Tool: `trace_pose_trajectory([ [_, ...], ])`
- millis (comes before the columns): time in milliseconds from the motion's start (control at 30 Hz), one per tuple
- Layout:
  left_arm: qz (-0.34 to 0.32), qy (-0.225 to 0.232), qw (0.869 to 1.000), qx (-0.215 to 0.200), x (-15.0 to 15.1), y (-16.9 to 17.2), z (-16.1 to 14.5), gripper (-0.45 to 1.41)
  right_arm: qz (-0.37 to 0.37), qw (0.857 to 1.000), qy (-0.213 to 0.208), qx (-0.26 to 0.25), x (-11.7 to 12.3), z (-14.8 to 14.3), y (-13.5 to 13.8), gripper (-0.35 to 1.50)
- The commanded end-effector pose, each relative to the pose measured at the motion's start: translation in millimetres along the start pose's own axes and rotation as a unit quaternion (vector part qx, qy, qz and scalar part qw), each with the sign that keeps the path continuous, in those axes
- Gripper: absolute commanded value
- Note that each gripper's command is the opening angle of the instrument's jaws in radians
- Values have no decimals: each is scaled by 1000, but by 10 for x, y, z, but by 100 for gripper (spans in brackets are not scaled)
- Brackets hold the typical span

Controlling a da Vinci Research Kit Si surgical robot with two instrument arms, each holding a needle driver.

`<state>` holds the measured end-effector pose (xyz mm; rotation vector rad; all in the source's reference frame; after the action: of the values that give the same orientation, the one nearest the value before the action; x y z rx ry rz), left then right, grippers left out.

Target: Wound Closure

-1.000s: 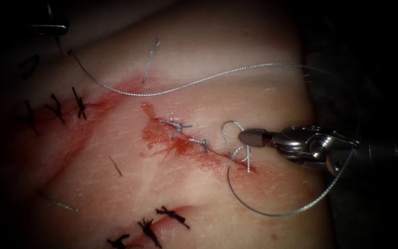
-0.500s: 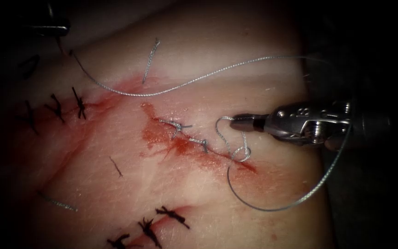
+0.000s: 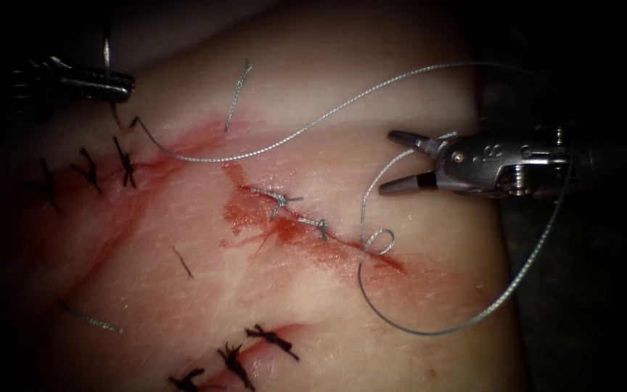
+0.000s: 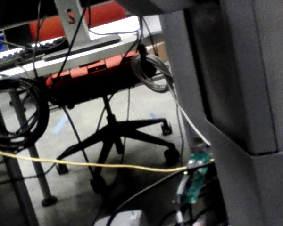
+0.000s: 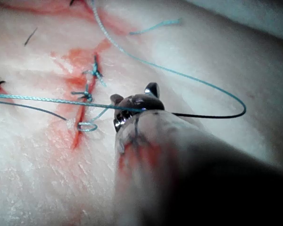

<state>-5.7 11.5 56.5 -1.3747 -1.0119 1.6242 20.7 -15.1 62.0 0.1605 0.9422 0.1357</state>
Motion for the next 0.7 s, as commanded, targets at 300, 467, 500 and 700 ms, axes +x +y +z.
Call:
trace_pose_trajectory([
  [300, 2, -3, 1000, 1, -4, -4, 5, -45, 22, 999, 3, 30, -18, -41, -43, 91],
  [467, 2, -2, 1000, 1, -4, -5, 5, -45, 8, 996, -3, 92, -15, -33, -74, 88],
  [500, 2, -2, 1000, 1, -4, -5, 4, -45, 1, 994, 0, 105, -13, -28, -82, 91],
  [700, 2, -2, 1000, 2, -3, -6, 4, -45, -45, 990, 10, 135, 10, -7, -110, 56],
])
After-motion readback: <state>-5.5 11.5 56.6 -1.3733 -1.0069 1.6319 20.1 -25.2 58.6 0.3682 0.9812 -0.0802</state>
